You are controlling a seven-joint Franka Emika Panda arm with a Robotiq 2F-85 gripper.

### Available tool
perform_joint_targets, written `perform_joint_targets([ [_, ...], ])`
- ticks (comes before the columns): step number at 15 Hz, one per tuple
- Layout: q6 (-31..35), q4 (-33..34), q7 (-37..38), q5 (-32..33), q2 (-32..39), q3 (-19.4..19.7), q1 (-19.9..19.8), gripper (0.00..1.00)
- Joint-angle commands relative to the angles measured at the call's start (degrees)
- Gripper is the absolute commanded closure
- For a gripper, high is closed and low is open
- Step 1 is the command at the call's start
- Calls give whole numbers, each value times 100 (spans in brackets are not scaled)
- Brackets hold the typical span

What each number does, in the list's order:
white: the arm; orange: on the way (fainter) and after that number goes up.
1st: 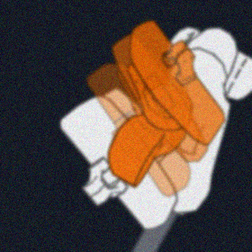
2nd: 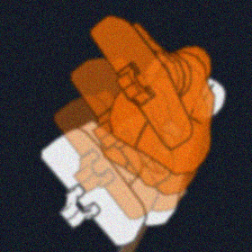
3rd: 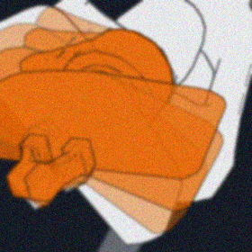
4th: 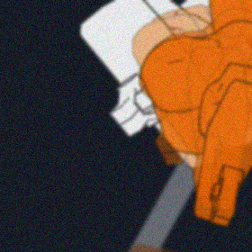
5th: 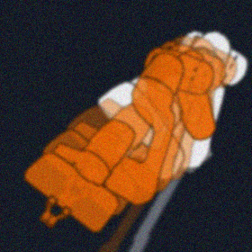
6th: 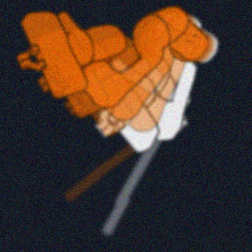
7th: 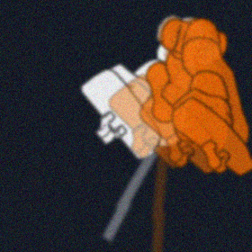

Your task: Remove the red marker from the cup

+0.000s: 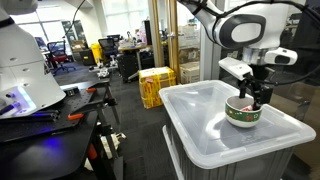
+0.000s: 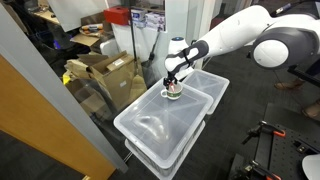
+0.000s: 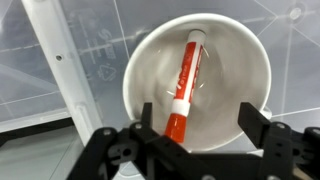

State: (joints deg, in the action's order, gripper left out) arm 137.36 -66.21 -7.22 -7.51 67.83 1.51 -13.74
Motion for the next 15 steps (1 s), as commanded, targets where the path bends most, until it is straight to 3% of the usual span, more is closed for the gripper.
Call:
perform_joint_targets([
  [1, -348, 569, 322, 124, 275, 117, 67, 14],
  [5, -566, 846, 477, 154, 439, 158, 92, 25],
  [6, -632, 905, 495, 162, 476, 156, 90, 40],
  [12, -756, 1128, 563, 185, 634, 181, 119, 86],
  [14, -698, 1092, 578, 192, 623, 200, 141, 99],
  [15, -643, 986, 581, 140, 559, 262, 196, 98],
])
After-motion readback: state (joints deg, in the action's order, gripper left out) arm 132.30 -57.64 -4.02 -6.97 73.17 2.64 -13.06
